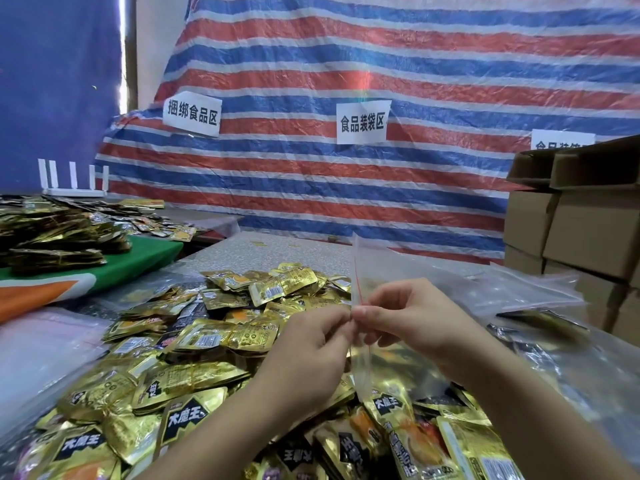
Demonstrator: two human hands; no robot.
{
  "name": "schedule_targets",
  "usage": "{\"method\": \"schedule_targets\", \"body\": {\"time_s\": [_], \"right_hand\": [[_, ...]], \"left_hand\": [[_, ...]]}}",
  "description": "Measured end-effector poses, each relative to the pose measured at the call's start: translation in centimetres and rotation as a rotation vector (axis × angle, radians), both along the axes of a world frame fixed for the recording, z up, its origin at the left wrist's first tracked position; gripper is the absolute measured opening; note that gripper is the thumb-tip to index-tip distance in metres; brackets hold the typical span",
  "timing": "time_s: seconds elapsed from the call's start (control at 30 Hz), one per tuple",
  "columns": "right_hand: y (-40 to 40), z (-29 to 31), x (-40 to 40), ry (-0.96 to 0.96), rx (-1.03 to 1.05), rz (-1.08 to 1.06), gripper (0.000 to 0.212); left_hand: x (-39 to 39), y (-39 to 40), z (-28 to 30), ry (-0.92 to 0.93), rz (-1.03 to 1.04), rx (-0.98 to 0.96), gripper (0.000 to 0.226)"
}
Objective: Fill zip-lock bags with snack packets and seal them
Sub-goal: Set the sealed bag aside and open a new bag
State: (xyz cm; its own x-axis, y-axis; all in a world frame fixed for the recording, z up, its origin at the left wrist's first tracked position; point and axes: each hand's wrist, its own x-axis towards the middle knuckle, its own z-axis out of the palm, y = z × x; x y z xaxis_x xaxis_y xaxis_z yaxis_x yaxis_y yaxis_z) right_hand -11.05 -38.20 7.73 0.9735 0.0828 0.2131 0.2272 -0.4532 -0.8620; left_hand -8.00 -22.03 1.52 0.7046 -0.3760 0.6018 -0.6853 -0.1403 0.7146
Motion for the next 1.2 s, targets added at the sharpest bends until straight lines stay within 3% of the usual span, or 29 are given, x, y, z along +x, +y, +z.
{"method": "schedule_targets", "body": {"time_s": [0.17, 0.27, 0.4, 0.57, 0.63, 0.73, 0.83, 1.03, 1.13, 1.2], "right_hand": [[-1.3, 0.1, 0.6, -0.205, -0.187, -0.437, 0.019], [-2.5, 0.7, 0.4, -0.326, -0.257, -0.566, 0.019], [-1.8, 0.5, 0.3, -0.282, -0.313, -0.519, 0.021], [-1.4, 0.1, 0.6, -0.259, -0.208, -0.469, 0.026], [-1.5, 0.0, 0.8, -0.236, -0.150, -0.438, 0.028], [-1.3, -0.1, 1.0, -0.225, -0.095, -0.401, 0.031], [-1.0, -0.1, 1.0, -0.216, -0.075, -0.372, 0.035], [-1.3, -0.2, 1.1, -0.204, 0.007, -0.349, 0.035], [-1.6, 0.3, 1.0, -0.212, 0.101, -0.286, 0.059], [-2.1, 0.7, 1.0, -0.179, 0.134, -0.259, 0.072]], "left_hand": [[1.0, 1.1, 1.0, 0.245, 0.177, -0.162, 0.031], [1.5, 1.6, 1.3, 0.239, 0.324, -0.214, 0.032], [1.2, 1.1, 0.9, 0.129, 0.336, -0.154, 0.011], [-0.7, 1.2, 1.4, -0.485, 0.363, 0.104, 0.030], [-1.6, 1.0, 1.6, -0.607, 0.324, 0.223, 0.033], [-2.2, 0.7, 1.5, -0.625, 0.305, 0.345, 0.053], [-2.2, 0.8, 1.2, -0.522, 0.318, 0.478, 0.060], [-2.4, 0.2, 0.8, -0.499, 0.319, 0.500, 0.032], [-1.3, 0.5, 0.9, -0.431, 0.414, 0.393, 0.017], [-0.3, 1.1, 1.0, -0.372, 0.532, 0.318, 0.021]]}}
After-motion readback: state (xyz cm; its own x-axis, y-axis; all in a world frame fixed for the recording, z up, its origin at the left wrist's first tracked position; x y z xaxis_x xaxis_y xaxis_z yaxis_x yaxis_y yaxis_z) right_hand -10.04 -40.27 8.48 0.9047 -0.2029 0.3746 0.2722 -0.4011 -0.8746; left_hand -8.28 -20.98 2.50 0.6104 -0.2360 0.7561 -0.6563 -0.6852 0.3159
